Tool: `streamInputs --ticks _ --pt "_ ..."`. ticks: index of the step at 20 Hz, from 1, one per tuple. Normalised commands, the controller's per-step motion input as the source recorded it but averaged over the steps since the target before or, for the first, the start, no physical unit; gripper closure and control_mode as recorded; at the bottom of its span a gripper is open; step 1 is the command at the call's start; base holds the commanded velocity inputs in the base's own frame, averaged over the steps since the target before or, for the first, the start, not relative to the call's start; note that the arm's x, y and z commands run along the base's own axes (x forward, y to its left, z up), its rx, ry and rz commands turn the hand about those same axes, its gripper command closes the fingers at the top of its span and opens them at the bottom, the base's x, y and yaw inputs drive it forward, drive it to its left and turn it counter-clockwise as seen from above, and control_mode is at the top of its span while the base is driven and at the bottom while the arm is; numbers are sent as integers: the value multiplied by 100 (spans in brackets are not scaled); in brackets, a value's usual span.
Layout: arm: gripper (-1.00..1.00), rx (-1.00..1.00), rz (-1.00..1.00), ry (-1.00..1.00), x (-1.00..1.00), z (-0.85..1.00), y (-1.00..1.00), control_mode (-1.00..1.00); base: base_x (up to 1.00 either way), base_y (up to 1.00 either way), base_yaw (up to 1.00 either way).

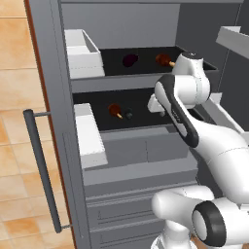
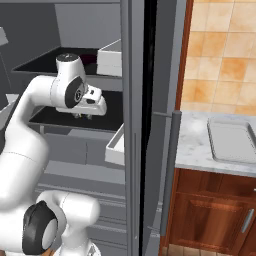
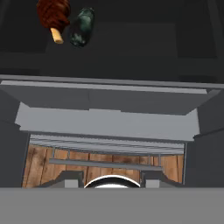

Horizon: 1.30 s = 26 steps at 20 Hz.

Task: Place one eggplant and one steak in each tupperware on the nearby counter, to pack two identical lunches.

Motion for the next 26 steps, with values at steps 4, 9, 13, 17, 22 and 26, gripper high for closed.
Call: streamInputs --ticks 4,9,13,17,22,26 --pt "-100 0 0 0 0 0 2 -100 0 0 0" --pt "-100 0 0 -20 -8 1 0 -100 0 0 0" --pt "-100 0 1 -38 -5 28 0 -100 0 0 0" --pt "-100 -2 0 -27 -1 43 0 -100 0 0 0" --pt "-100 -6 0 -18 0 60 0 -100 0 0 0" --pt "-100 -2 0 -9 0 61 -9 -100 0 0 0"
